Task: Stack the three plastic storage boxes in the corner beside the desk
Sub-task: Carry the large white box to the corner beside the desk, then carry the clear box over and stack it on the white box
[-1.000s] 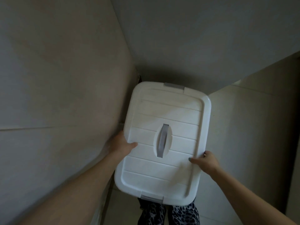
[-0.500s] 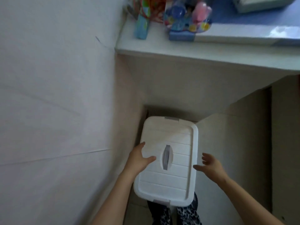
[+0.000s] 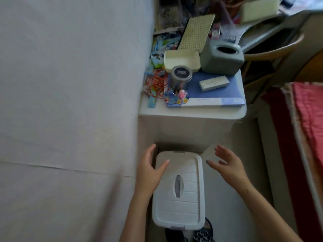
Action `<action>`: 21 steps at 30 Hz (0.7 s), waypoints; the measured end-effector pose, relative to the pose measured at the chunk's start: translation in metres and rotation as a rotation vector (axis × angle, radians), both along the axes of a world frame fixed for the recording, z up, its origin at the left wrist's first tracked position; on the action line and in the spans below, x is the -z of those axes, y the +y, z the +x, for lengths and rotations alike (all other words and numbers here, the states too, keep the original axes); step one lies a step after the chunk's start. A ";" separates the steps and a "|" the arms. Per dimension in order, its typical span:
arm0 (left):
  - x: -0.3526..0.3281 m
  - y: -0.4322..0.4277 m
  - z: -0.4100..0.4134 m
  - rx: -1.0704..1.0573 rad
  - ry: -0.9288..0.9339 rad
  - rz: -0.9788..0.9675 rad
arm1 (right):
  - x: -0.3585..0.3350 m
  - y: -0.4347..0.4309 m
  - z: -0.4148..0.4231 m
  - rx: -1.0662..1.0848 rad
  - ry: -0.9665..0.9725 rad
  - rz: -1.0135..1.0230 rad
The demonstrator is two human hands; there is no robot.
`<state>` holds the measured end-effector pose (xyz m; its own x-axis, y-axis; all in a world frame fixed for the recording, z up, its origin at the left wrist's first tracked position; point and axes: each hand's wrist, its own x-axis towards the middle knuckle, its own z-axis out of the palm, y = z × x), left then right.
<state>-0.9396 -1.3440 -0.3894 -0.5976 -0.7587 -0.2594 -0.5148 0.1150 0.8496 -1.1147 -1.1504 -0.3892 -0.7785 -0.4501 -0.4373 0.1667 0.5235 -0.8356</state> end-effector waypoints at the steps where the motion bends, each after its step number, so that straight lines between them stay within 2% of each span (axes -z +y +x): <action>1: -0.018 0.005 0.000 -0.028 0.046 -0.008 | -0.017 0.001 0.003 0.004 0.022 -0.032; 5: -0.088 0.027 -0.003 -0.075 0.172 -0.057 | -0.078 0.010 0.016 0.031 0.125 -0.163; 12: -0.191 0.078 -0.016 -0.001 0.347 -0.224 | -0.170 0.035 0.026 0.095 0.296 -0.376; 16: -0.228 0.104 -0.020 0.047 0.425 -0.240 | -0.214 0.059 0.030 0.109 0.372 -0.455; 21: -0.243 0.127 -0.016 0.101 0.458 -0.257 | -0.249 0.093 0.033 0.080 0.441 -0.446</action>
